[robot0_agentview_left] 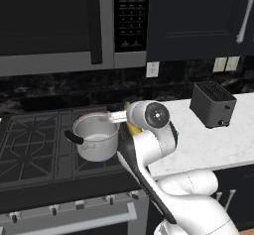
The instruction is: Put the cucumber and mushroom in the pot. Retrieve the spatula and lightly stir the vegetables in the pot.
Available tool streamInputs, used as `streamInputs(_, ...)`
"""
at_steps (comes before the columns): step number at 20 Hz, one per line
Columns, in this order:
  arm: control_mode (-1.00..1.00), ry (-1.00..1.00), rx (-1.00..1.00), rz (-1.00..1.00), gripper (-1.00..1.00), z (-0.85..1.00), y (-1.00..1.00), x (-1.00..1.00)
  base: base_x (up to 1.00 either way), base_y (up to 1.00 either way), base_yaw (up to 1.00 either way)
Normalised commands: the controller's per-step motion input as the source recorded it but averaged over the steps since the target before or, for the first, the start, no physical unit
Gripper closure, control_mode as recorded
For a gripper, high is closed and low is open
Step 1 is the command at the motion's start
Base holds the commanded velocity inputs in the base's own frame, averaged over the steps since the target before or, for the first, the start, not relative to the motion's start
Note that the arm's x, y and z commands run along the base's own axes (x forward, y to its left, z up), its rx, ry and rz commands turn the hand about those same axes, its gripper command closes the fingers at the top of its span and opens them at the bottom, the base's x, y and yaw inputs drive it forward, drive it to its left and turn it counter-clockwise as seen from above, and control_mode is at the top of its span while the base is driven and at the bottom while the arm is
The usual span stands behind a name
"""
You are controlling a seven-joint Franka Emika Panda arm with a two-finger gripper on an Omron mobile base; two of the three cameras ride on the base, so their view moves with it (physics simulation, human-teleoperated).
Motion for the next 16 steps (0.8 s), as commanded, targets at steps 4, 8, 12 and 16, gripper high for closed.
streamInputs(4,-1.0,-0.01,0.0,0.0,1.0,0.0,0.54,0.19,0.0,0.0,0.0)
streamInputs(8,-1.0,-0.01,0.0,0.0,1.0,0.0,0.47,0.11,0.0,0.0,0.0)
streamInputs(12,-1.0,-0.03,0.0,0.0,1.0,0.02,0.35,0.0,0.0,0.0,0.0)
streamInputs(16,-1.0,-0.04,-0.01,0.0,1.0,0.09,0.28,0.09,0.0,0.0,0.0)
